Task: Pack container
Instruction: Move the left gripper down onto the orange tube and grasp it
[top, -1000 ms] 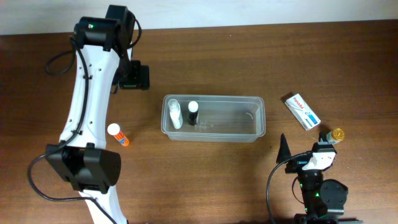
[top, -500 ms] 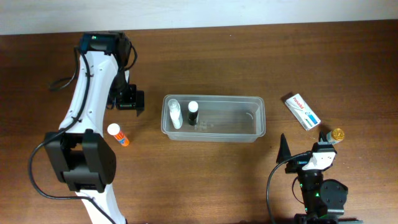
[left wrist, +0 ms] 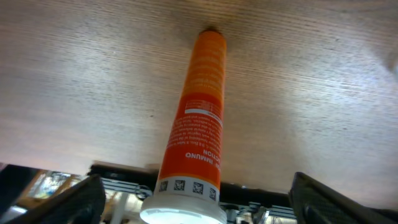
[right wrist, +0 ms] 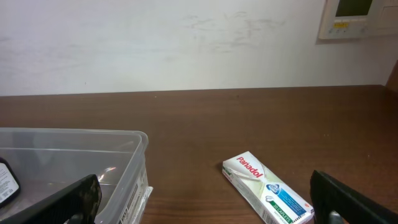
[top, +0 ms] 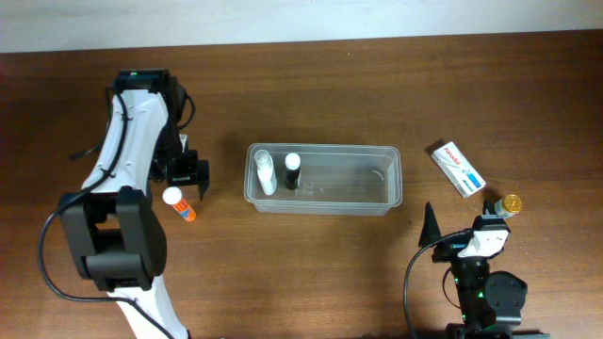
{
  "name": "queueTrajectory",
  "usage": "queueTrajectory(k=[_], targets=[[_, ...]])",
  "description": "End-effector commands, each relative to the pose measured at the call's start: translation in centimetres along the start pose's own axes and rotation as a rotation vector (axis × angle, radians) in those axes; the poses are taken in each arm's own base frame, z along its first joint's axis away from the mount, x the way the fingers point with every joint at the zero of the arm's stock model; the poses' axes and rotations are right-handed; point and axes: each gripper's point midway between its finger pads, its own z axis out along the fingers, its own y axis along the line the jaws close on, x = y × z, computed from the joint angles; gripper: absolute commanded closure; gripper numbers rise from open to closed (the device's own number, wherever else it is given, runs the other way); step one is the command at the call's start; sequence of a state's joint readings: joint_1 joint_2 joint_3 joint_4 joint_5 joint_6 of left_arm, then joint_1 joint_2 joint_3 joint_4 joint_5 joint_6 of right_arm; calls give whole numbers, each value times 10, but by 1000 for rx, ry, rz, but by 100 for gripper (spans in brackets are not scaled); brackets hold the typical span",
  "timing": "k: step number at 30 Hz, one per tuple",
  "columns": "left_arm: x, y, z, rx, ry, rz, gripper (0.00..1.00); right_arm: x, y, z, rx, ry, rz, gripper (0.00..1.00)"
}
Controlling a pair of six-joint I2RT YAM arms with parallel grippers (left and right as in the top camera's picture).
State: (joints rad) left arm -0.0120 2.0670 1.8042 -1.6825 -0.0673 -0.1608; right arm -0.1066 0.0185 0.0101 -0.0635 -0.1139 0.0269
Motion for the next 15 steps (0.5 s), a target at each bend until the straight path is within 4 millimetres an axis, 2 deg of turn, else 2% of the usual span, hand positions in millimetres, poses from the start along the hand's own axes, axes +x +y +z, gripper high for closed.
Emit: queueTrajectory(k=[1, 2, 4, 7, 9, 11, 15], targets=[[4, -4, -4, 74, 0, 15, 11, 3, -1, 0, 4, 8, 8, 2], [5, -4, -4, 73, 2, 15, 16, 3, -1, 0, 4, 8, 8, 2], [5, -5, -4, 78, 4, 20, 18, 3, -1, 0, 4, 8, 8, 2], [5, -5, -4, 84, 5, 25, 33, 3, -1, 0, 4, 8, 8, 2], [5, -5, -4, 84, 4, 26, 37, 3, -1, 0, 4, 8, 8, 2], [5, -5, -4, 84, 4, 26, 45, 3, -1, 0, 4, 8, 8, 2], [5, -5, -3, 80, 5, 26, 48, 3, -1, 0, 4, 8, 8, 2]])
